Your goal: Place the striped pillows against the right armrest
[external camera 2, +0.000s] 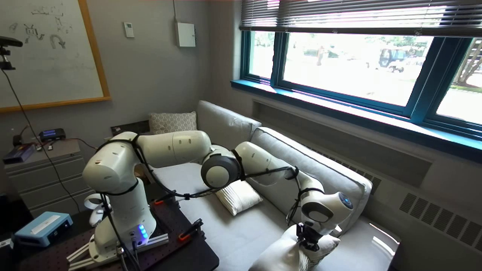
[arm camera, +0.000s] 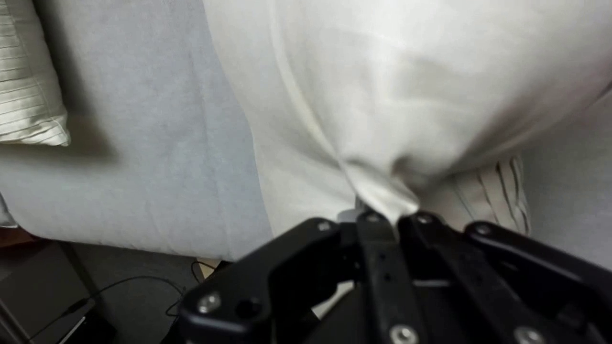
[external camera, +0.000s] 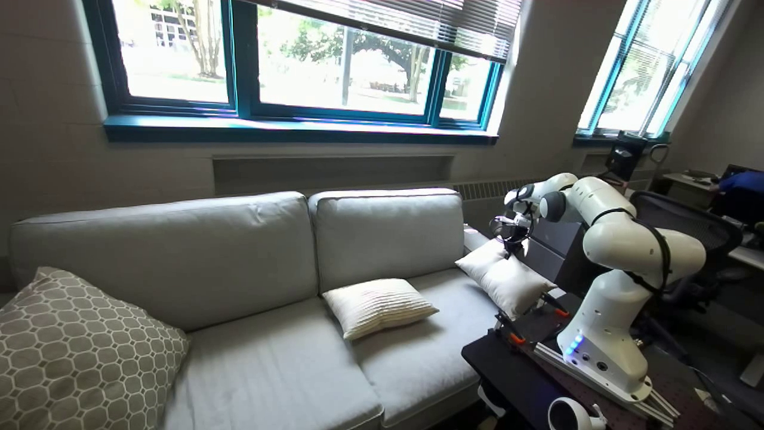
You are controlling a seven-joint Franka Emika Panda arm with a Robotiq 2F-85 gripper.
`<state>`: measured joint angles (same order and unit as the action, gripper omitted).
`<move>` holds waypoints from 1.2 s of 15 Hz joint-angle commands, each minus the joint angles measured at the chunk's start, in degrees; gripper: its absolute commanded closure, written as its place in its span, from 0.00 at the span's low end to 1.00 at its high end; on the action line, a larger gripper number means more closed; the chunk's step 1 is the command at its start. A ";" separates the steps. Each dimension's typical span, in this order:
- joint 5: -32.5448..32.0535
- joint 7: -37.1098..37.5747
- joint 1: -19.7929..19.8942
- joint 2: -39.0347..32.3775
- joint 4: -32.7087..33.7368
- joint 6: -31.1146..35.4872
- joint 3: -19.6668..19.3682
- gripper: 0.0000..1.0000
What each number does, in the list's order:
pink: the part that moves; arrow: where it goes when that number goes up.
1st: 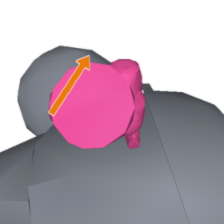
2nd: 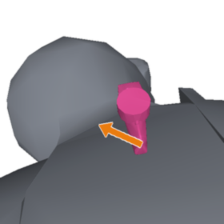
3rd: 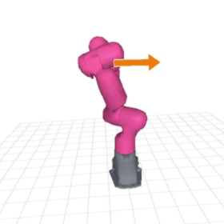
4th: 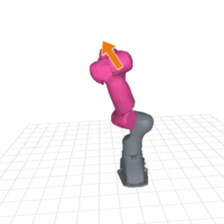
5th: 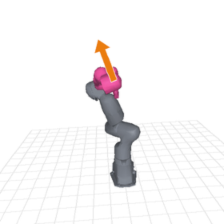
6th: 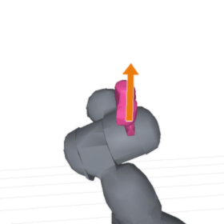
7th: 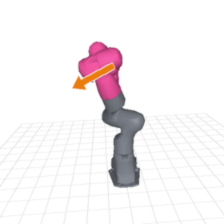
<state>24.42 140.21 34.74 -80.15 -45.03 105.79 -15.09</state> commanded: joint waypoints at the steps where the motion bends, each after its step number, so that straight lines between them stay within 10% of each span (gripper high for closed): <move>1: -0.58 0.74 3.30 -6.02 11.75 -5.23 0.21 0.98; 18: -8.01 1.87 2.37 -4.23 10.68 1.13 6.65 0.99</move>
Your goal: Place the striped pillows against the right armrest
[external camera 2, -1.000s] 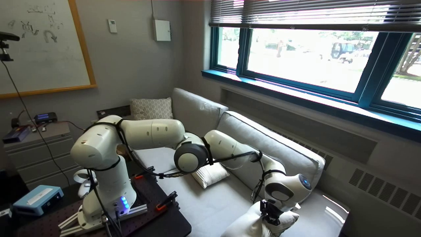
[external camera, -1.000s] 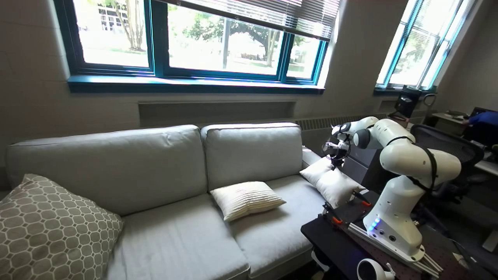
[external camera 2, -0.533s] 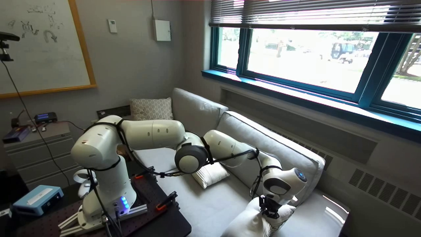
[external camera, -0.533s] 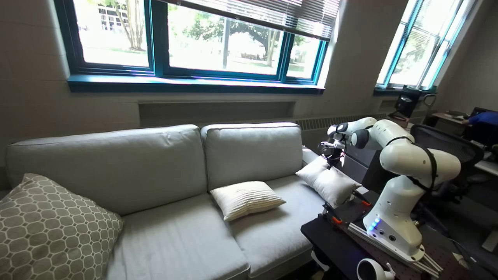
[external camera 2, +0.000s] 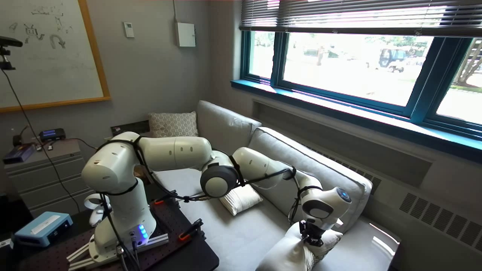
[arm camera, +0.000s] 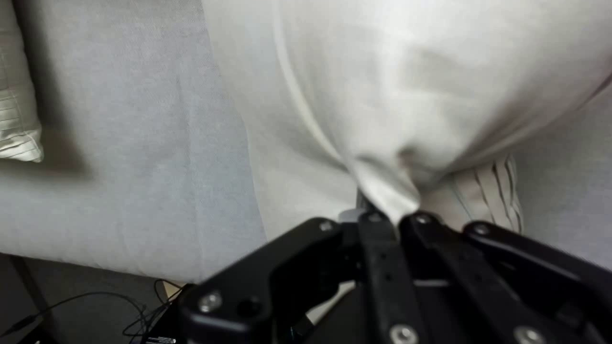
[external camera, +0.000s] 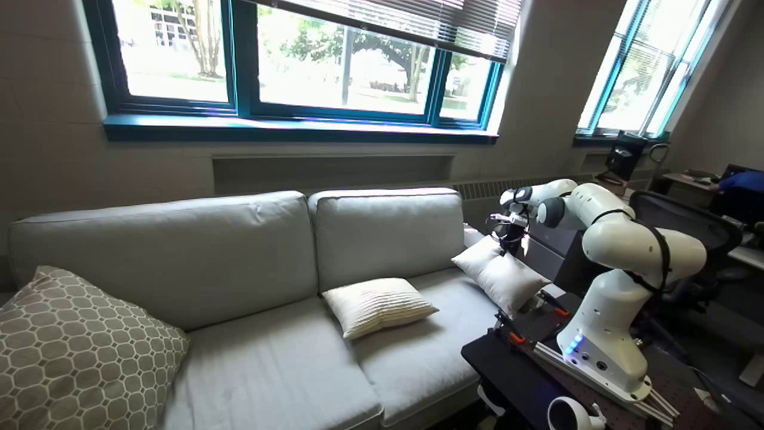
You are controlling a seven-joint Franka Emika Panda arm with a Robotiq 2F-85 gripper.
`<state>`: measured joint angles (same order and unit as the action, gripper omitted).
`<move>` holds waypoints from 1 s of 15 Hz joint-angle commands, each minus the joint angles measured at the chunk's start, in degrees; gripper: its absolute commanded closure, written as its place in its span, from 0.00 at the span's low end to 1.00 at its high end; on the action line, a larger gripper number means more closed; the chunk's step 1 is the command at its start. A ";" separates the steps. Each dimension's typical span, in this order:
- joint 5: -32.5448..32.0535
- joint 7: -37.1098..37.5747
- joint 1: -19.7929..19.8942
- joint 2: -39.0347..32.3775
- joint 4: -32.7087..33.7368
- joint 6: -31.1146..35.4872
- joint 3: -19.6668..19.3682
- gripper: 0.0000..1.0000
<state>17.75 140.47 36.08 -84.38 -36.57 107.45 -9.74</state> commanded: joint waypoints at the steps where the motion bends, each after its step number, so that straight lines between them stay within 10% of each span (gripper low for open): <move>1: -1.50 1.36 1.16 0.00 2.33 -0.49 1.29 0.99; 4: -1.73 1.35 1.11 0.00 2.36 -0.42 1.47 0.98; 5: -1.76 1.55 1.01 0.00 2.35 -0.39 1.47 0.70; 15: -2.61 0.92 -0.30 0.10 3.35 0.96 2.09 0.03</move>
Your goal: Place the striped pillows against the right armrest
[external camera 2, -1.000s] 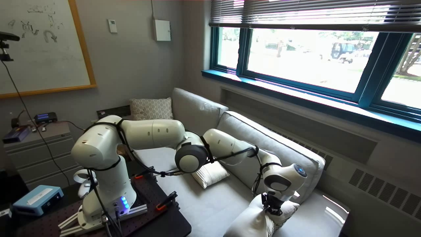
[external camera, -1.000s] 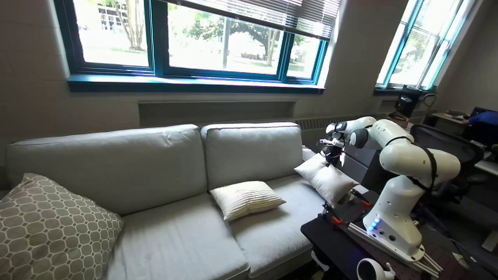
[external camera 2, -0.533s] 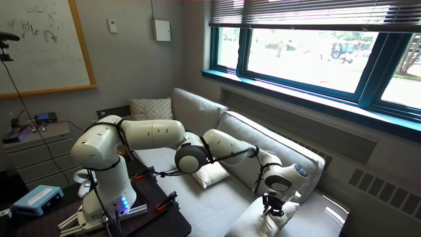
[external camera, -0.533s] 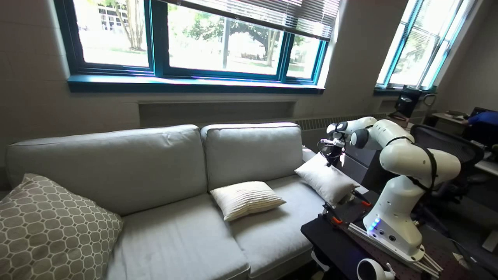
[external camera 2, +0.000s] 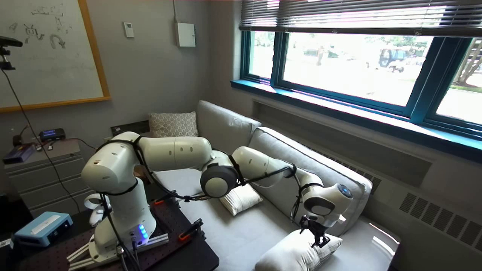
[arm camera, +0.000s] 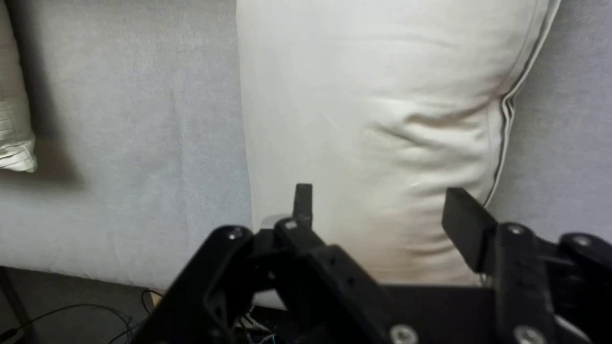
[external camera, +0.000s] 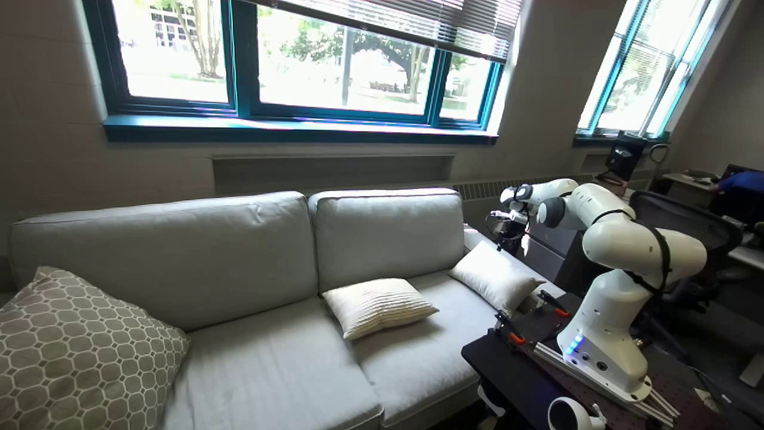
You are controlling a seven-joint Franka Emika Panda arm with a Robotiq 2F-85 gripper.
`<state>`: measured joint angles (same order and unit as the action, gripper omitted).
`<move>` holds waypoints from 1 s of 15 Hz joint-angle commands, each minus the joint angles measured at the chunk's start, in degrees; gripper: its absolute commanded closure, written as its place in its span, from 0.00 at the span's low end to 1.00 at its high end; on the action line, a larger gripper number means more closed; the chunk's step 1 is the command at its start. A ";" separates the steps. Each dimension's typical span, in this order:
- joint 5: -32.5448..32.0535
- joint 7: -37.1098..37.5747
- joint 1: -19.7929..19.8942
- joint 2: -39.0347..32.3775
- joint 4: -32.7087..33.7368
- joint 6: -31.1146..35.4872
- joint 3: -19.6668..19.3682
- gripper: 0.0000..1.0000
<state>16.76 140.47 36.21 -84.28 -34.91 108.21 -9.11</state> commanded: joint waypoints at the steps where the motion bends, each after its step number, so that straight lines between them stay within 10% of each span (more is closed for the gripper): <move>1: -2.12 0.24 -1.16 0.02 1.80 0.64 1.52 0.00; 11: -13.45 -4.83 -20.13 -0.28 -7.77 8.01 0.40 0.00; 15: -12.73 -3.44 -21.56 -0.64 -7.60 7.40 0.36 0.00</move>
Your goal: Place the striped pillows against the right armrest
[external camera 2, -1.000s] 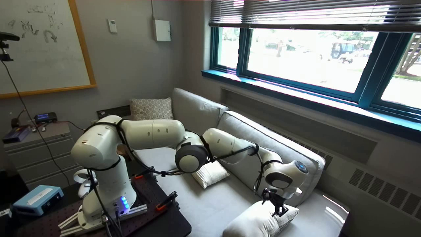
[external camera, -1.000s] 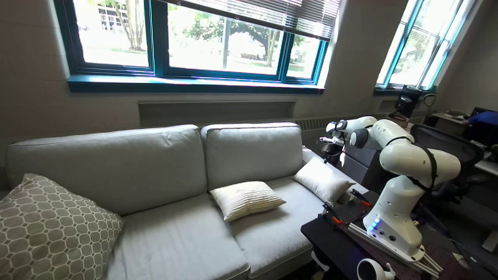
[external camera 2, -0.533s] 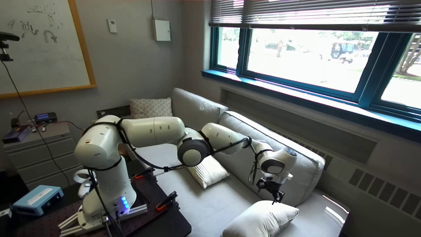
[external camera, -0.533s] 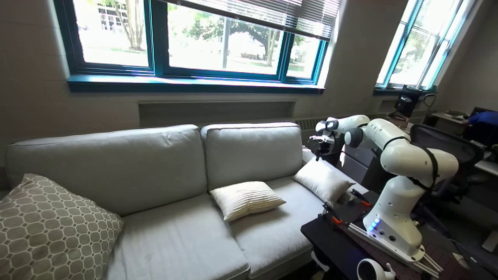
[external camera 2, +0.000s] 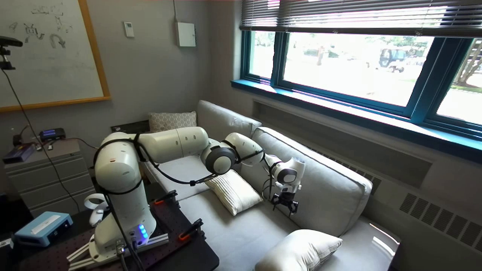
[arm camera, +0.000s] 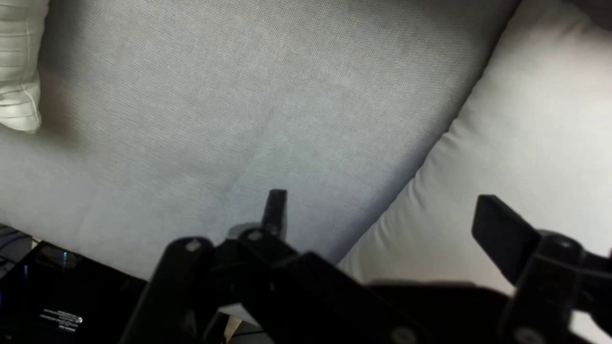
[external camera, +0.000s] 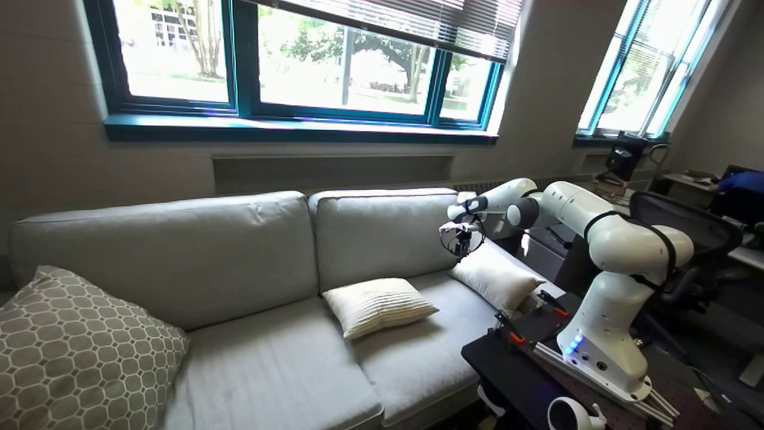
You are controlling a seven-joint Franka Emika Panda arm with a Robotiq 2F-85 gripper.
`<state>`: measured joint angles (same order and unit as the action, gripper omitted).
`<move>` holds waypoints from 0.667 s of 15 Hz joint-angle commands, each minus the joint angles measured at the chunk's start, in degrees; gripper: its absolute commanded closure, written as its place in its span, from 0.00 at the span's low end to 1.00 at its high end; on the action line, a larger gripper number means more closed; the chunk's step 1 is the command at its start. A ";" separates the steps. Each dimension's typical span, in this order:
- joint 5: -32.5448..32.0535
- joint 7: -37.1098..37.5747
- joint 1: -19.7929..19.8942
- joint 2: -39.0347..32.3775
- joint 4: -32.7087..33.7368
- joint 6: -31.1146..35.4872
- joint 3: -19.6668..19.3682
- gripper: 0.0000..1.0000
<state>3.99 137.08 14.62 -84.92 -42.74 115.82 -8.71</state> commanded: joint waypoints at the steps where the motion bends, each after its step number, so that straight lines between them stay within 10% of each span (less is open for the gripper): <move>1: -0.06 -0.05 0.03 0.01 0.16 -0.18 -0.12 0.00; 10: 6.53 5.75 -6.96 -0.17 -3.00 -8.13 7.97 0.00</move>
<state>7.26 141.70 9.85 -85.09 -45.91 112.49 -4.38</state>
